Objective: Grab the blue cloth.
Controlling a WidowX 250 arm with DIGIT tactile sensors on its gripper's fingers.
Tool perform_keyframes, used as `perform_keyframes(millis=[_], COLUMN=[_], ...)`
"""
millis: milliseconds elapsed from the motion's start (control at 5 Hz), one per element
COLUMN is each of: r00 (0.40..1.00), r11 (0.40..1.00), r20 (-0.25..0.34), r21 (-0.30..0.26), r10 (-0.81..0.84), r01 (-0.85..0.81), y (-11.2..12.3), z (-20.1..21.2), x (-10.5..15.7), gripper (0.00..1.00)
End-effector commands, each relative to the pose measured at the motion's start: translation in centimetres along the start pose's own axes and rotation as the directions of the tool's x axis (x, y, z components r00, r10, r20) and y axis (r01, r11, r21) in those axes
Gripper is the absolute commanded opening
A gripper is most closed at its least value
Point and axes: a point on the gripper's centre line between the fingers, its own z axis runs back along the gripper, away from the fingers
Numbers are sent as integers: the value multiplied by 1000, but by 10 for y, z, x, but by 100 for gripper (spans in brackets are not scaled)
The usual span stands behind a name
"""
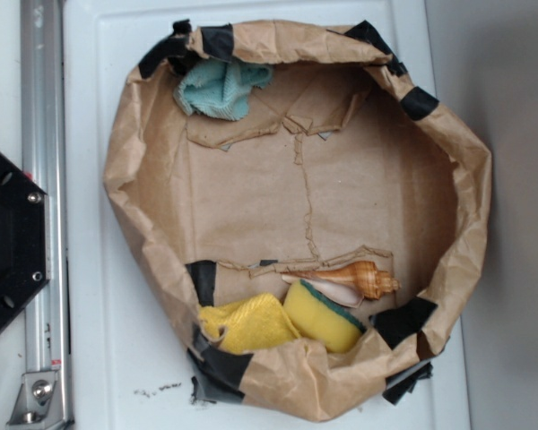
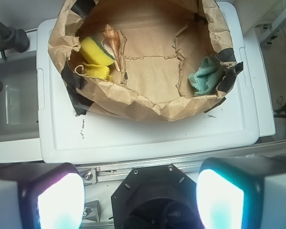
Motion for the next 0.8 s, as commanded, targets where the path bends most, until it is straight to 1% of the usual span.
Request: perform_keyframes(millis=[0,200,400,600], r00=[1000,990,966,977], r11=[1000,989,962,971], r20=[0,15,27,16], r21=[0,27,88,103], r10=[0,143,256,214], r01=[0,-144,-257,-215], y=[0,26,47,31], z=[0,-23,-47,-77], x=[0,49,94,141], gripper=[100,100,100,100])
